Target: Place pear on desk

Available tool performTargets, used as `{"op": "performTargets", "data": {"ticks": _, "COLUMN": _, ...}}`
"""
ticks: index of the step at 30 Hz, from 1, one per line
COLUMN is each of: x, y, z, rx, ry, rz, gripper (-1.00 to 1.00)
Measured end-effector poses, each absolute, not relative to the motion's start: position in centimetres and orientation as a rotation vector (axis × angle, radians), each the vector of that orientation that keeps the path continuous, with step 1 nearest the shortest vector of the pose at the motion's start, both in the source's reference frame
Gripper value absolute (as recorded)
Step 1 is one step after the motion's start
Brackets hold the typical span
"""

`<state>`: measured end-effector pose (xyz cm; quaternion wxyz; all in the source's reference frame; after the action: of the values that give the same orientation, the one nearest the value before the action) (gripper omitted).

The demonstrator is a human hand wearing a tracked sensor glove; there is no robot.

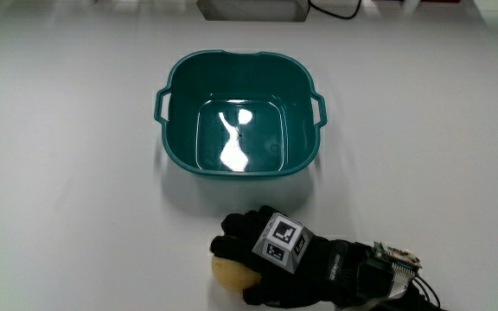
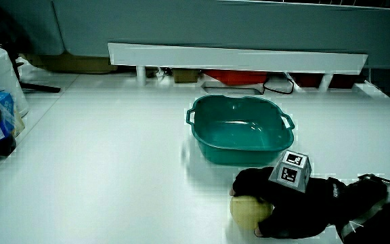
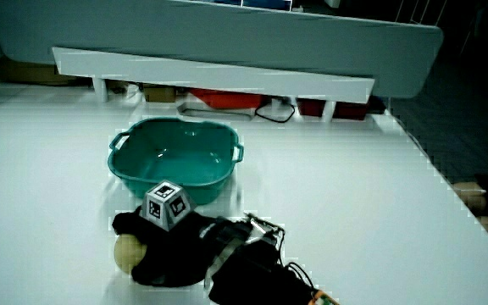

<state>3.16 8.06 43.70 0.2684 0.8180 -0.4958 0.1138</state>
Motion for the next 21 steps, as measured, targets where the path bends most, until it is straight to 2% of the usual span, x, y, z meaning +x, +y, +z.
{"op": "performTargets", "data": {"ticks": 2, "x": 3.1, "y": 8.2, "z": 43.6, "rx": 2.208, "ry": -1.344, "rz": 0.301, "gripper": 0.00}}
{"op": "performTargets", "data": {"ticks": 3, "x": 3.3, "y": 8.4, "z": 44.5, "rx": 2.256, "ry": -1.356, "rz": 0.319, "gripper": 0.00}}
{"op": "performTargets", "data": {"ticks": 4, "x": 3.2, "y": 8.2, "z": 43.8, "rx": 2.205, "ry": -1.329, "rz": 0.314, "gripper": 0.00}}
{"op": "performTargets", "data": {"ticks": 14, "x": 3.3, "y": 8.1, "z": 44.2, "rx": 2.208, "ry": -1.300, "rz": 0.314, "gripper": 0.00}}
{"op": "performTargets", "data": {"ticks": 21, "x": 3.8, "y": 7.8, "z": 45.0, "rx": 2.179, "ry": -1.254, "rz": 0.349, "gripper": -0.37}}
